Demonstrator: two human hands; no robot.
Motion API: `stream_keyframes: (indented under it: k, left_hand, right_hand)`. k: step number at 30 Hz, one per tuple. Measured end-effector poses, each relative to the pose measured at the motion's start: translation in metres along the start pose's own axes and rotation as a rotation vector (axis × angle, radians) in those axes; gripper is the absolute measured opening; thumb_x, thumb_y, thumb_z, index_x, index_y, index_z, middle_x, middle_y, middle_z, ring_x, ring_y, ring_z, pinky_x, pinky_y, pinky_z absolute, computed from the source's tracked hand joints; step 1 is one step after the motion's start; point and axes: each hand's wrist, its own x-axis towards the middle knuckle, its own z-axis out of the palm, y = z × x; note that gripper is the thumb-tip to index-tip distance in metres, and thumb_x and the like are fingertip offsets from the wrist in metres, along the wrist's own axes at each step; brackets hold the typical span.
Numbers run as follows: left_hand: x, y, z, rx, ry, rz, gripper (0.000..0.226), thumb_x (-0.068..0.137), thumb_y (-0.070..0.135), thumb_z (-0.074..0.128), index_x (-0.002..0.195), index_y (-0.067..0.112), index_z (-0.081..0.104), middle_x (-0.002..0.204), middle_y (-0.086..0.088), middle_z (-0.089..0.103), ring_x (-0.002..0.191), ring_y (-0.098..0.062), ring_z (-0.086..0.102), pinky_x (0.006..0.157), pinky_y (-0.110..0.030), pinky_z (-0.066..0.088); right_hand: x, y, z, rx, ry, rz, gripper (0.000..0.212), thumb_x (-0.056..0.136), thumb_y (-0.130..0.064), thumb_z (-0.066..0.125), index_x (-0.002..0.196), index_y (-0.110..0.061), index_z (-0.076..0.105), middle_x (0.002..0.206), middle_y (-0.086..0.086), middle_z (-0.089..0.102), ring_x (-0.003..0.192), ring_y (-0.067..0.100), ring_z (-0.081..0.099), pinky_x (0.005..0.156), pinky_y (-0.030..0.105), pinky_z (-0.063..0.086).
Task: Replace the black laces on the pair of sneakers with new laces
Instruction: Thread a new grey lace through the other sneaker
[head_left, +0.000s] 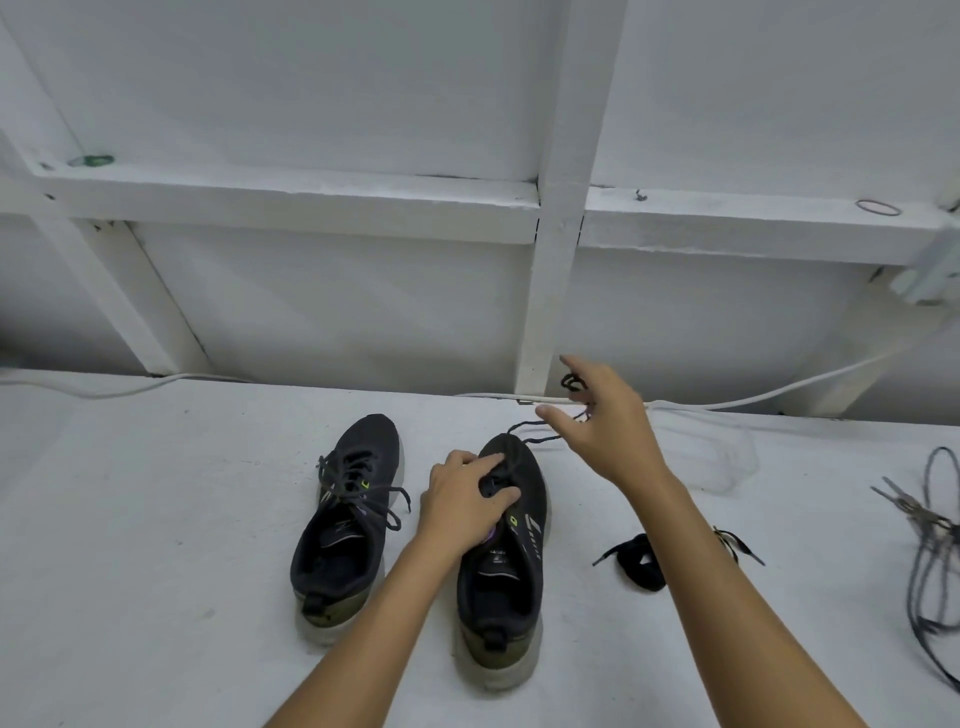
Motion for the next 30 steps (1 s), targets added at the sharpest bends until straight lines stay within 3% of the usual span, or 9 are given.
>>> stream_keyframes:
  k: [3,6,8,11,17,19,23,27,30]
  left_hand:
    - [0.004,0.004,-0.003,-0.054,0.085,0.077,0.026,0.091,0.04,0.067,0.116,0.033,0.072,0.115,0.012,0.055,0.117,-0.015,0.047,0.098,-0.032,0.042]
    - [0.004,0.008,-0.009,-0.192,0.097,0.067,0.012,0.091,0.028,0.069,0.098,0.021,0.077,0.092,0.015,0.059,0.098,-0.011,0.058,0.087,-0.023,0.043]
    - [0.005,0.006,-0.013,-0.307,0.047,-0.019,0.008,0.092,0.032,0.067,0.09,0.026,0.073,0.097,0.01,0.066,0.094,-0.011,0.062,0.083,-0.025,0.045]
    - [0.007,0.003,-0.018,-0.553,-0.031,-0.125,0.012,0.094,0.029,0.065,0.093,0.02,0.072,0.093,0.008,0.07,0.085,-0.008,0.062,0.072,-0.021,0.044]
    - [0.007,0.011,-0.037,-0.675,-0.063,-0.035,0.013,0.095,0.029,0.064,0.095,0.02,0.073,0.097,0.006,0.072,0.086,0.002,0.064,0.073,-0.016,0.047]
    - [0.008,0.015,-0.041,-0.642,-0.078,0.032,0.009,0.095,0.027,0.065,0.096,0.025,0.074,0.106,0.006,0.07,0.085,0.008,0.062,0.069,-0.006,0.043]
    - [0.015,0.018,-0.048,-0.452,-0.122,0.162,0.016,0.098,0.027,0.06,0.097,0.034,0.075,0.121,0.012,0.06,0.114,0.002,0.054,0.091,-0.008,0.037]
    - [0.022,0.008,-0.054,0.053,-0.183,0.206,0.04,0.096,0.034,0.034,0.115,0.037,0.069,0.128,0.019,0.06,0.121,-0.013,0.04,0.109,-0.038,0.032]
    - [0.016,-0.001,-0.063,0.329,-0.153,0.255,0.029,0.097,0.037,0.046,0.118,0.041,0.065,0.116,0.022,0.065,0.117,-0.015,0.042,0.102,-0.043,0.034]
  right_hand:
    - [-0.012,0.006,0.008,-0.004,0.015,0.029,0.057,0.084,-0.028,0.081,0.137,-0.026,0.058,0.118,-0.011,0.053,0.098,0.008,0.063,0.082,0.021,0.049]
    - [-0.027,0.012,0.021,-0.104,0.109,0.062,0.031,0.088,-0.021,0.074,0.118,-0.023,0.069,0.108,-0.011,0.061,0.087,0.008,0.063,0.082,0.035,0.055]
    - [-0.035,0.012,0.027,-0.081,0.0,0.164,0.014,0.09,-0.024,0.069,0.103,-0.023,0.075,0.093,-0.014,0.069,0.078,0.005,0.063,0.082,0.034,0.056]
    - [-0.046,0.01,0.038,-0.087,-0.351,0.288,0.025,0.091,-0.038,0.069,0.108,-0.02,0.077,0.101,-0.007,0.074,0.094,0.009,0.064,0.087,0.025,0.05]
    - [-0.047,0.001,0.059,-0.022,-0.285,0.195,0.022,0.091,-0.025,0.07,0.113,-0.028,0.077,0.102,-0.011,0.061,0.094,0.006,0.057,0.092,0.023,0.047]
    - [-0.044,-0.002,0.061,0.033,-0.347,0.194,0.022,0.091,-0.02,0.067,0.11,-0.027,0.077,0.104,-0.01,0.061,0.093,0.005,0.057,0.087,0.017,0.044]
    - [-0.042,-0.01,0.06,0.264,-0.422,0.286,0.01,0.089,-0.029,0.072,0.086,-0.02,0.074,0.085,-0.007,0.068,0.073,0.004,0.06,0.072,0.02,0.046]
    - [-0.045,-0.007,0.057,0.466,-0.343,0.423,0.016,0.1,-0.025,0.06,0.092,-0.019,0.073,0.083,-0.006,0.072,0.076,0.006,0.064,0.069,0.025,0.054]
    - [-0.046,-0.006,0.053,0.599,-0.226,0.559,0.02,0.103,-0.021,0.053,0.096,-0.012,0.069,0.09,-0.001,0.075,0.075,0.01,0.066,0.062,0.024,0.055]
